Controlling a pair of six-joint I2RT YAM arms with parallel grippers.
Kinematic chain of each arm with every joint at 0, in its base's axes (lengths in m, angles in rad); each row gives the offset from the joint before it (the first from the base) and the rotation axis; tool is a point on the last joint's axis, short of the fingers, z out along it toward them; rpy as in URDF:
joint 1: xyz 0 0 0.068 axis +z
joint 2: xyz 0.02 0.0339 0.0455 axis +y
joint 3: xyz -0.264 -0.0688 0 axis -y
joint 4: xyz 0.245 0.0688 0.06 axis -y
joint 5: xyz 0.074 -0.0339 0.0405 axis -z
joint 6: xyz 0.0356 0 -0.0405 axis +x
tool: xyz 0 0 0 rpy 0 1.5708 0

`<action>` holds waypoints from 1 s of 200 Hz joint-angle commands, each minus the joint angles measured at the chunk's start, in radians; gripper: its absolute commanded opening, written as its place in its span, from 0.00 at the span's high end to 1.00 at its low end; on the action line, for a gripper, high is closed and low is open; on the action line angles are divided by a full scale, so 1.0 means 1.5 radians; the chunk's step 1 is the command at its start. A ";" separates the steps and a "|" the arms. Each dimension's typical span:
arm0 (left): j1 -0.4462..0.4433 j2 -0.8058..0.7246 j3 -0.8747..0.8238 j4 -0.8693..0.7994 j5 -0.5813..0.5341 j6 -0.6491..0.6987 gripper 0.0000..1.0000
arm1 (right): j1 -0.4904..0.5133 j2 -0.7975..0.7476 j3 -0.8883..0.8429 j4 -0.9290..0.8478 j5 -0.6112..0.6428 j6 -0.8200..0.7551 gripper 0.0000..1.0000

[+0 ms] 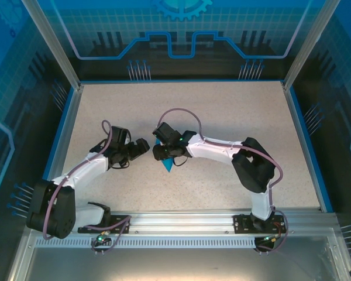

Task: Fold a paper plane with a square sheet of paper (pick it up from the middle)
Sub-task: Turn over the paper at the center of the table.

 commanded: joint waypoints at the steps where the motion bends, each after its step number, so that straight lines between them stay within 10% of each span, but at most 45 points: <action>1: 0.009 -0.011 -0.007 0.014 0.029 -0.003 0.06 | -0.024 0.012 0.003 -0.010 -0.020 0.009 0.63; 114: 0.008 0.077 -0.007 0.137 0.211 -0.017 0.08 | -0.083 0.012 -0.087 0.036 -0.060 0.015 0.66; 200: -0.023 0.174 0.004 0.241 0.298 -0.019 0.40 | -0.095 0.019 -0.112 0.046 -0.058 0.023 0.78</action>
